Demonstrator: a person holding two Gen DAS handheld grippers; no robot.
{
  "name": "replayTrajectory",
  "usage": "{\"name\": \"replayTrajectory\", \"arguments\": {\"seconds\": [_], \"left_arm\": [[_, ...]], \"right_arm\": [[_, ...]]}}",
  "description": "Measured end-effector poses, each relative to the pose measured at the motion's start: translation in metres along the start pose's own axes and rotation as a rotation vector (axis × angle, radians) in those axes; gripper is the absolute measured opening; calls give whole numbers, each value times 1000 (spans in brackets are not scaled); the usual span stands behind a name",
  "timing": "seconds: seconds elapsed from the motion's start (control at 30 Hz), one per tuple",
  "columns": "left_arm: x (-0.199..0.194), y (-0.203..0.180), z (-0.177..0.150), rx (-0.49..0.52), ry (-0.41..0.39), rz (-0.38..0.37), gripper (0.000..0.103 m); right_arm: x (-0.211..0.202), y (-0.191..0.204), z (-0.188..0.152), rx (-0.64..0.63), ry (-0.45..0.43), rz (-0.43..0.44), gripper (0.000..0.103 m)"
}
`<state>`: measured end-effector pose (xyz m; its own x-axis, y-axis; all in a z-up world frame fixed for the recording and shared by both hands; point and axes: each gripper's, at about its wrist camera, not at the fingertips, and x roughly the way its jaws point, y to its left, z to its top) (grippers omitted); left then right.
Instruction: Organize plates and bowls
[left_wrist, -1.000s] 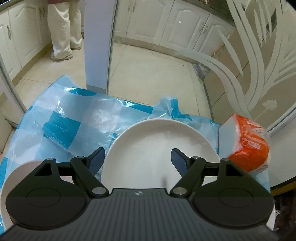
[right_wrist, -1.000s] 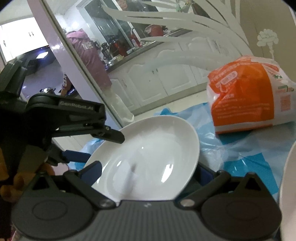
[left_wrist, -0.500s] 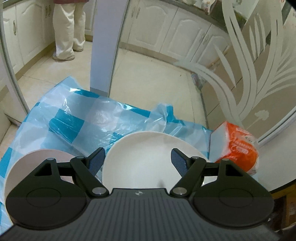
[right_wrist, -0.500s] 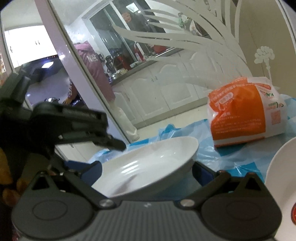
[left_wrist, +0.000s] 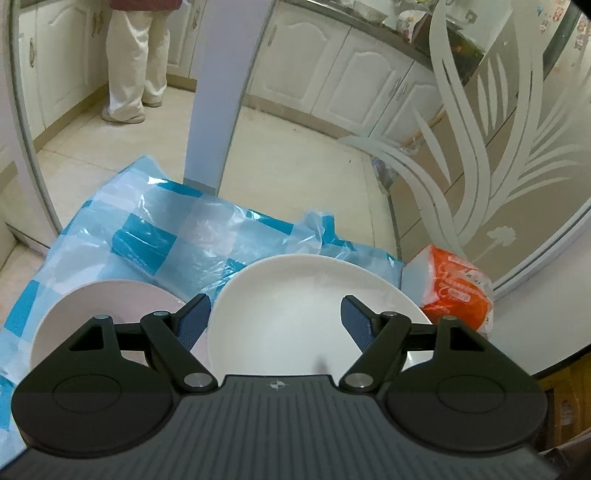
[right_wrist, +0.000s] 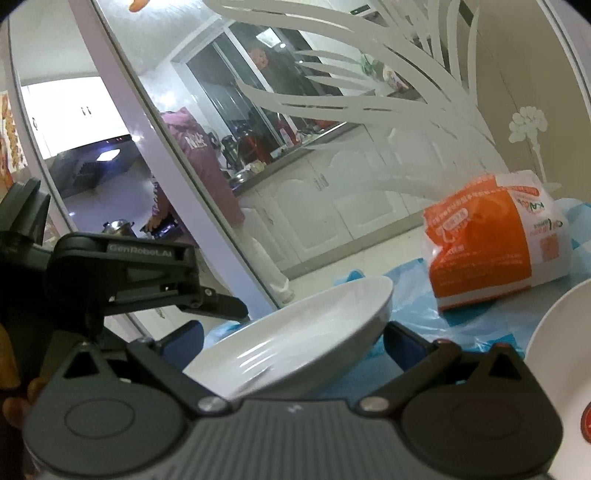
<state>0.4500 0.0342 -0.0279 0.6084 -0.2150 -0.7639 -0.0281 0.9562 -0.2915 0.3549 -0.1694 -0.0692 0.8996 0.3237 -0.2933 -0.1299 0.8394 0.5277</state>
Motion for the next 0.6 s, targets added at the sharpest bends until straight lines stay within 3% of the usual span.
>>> {"name": "replayTrajectory", "arguments": {"seconds": [0.6], "left_arm": [[-62, -2, -30, 10, -35, -67, 89]], "right_arm": [[-54, 14, -3, 25, -46, 35, 103]]}}
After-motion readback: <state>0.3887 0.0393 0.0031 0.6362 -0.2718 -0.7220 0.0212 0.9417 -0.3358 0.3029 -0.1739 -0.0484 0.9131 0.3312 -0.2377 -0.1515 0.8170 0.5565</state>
